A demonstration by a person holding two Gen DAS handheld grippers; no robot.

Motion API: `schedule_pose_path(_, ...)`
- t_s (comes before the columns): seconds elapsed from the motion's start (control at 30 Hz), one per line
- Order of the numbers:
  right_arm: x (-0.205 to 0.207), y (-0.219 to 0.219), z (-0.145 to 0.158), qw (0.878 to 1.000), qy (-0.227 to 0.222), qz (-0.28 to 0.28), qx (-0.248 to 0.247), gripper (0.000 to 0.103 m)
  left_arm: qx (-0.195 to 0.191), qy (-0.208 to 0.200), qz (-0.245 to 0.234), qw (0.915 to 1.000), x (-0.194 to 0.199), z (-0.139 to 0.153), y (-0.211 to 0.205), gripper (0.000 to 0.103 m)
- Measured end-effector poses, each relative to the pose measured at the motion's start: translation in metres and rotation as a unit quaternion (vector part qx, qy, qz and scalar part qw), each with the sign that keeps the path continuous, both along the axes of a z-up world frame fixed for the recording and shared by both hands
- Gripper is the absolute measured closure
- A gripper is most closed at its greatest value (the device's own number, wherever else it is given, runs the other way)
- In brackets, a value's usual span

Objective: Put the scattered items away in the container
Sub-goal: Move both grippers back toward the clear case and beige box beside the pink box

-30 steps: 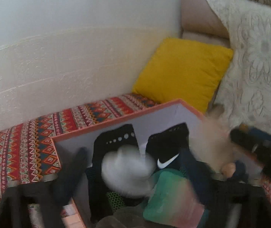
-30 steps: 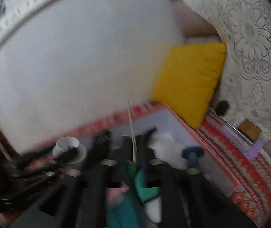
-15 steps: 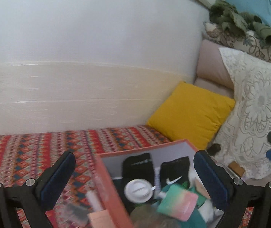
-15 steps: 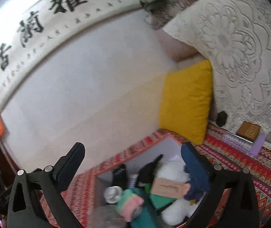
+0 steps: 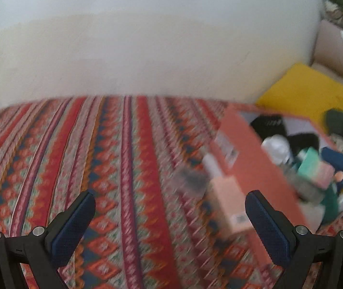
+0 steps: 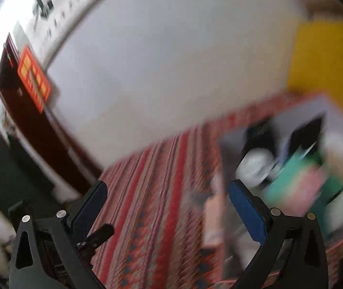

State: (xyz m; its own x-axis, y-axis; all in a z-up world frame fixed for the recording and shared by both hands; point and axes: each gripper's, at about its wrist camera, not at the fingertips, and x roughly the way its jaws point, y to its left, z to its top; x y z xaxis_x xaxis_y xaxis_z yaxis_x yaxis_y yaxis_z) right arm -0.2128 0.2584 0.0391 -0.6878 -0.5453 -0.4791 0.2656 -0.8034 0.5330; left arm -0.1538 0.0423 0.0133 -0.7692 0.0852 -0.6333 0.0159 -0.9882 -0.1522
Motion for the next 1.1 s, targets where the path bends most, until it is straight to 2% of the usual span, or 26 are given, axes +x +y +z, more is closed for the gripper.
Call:
schedule_pose_path(0.07,-0.011,-0.029,-0.025,0.998,-0.043,0.024,0.024,0.0,-0.001,-0.011,0.0,0.9999,0.005,-0.013,-0.005,0.001)
schedule_pose_path(0.13,-0.017,-0.048,-0.042,0.995,-0.064,0.034,0.064,0.0,-0.002,-0.019,0.0,0.9998,0.007,-0.023,-0.007,0.001)
schedule_pose_path(0.23,-0.024,-0.063,-0.058,0.99,-0.08,0.032,0.113,0.0,0.0,-0.03,0.0,0.9996,0.008,-0.034,-0.009,0.001)
schedule_pose_path(0.37,-0.028,-0.068,-0.065,0.984,-0.075,0.016,0.162,0.001,0.004,-0.039,-0.004,0.9992,0.002,-0.045,-0.009,0.001)
schedule_pose_path(0.43,-0.03,-0.065,-0.063,0.984,-0.075,0.016,0.162,0.002,0.009,-0.043,-0.003,0.999,-0.001,-0.049,-0.009,0.001)
schedule_pose_path(0.6,-0.034,-0.05,-0.056,0.983,-0.078,0.008,0.165,0.026,0.004,-0.051,-0.006,0.9987,-0.01,-0.057,-0.006,0.001)
schedule_pose_path(0.73,-0.042,-0.023,-0.058,0.991,-0.094,0.021,0.097,0.037,0.003,-0.057,-0.013,0.9983,-0.021,-0.066,-0.001,0.001)
schedule_pose_path(0.8,-0.042,-0.014,-0.055,0.991,-0.091,0.014,0.093,0.047,0.001,-0.061,-0.024,0.9978,-0.03,-0.071,0.007,0.001)
schedule_pose_path(0.87,-0.042,-0.005,-0.053,0.992,-0.087,-0.001,0.088,0.05,-0.008,-0.063,-0.038,0.9973,-0.038,-0.075,0.015,0.001)
schedule_pose_path(0.9,-0.042,0.0,-0.052,0.993,-0.086,-0.013,0.086,0.026,-0.013,-0.063,-0.046,0.9969,-0.043,-0.078,0.02,0.001)
schedule_pose_path(0.93,-0.042,0.005,-0.051,0.993,-0.084,-0.025,0.083,0.012,-0.018,-0.063,-0.053,0.9964,-0.049,-0.081,0.024,0.001)
schedule_pose_path(0.97,-0.041,0.01,-0.05,0.993,-0.083,-0.037,0.081,0.004,-0.022,-0.067,-0.061,0.9956,-0.057,-0.086,0.027,0.001)
schedule_pose_path(1.1,-0.04,0.031,-0.046,0.991,-0.076,-0.084,0.071,0.002,-0.028,-0.09,-0.08,0.9923,-0.088,-0.104,0.03,0.001)
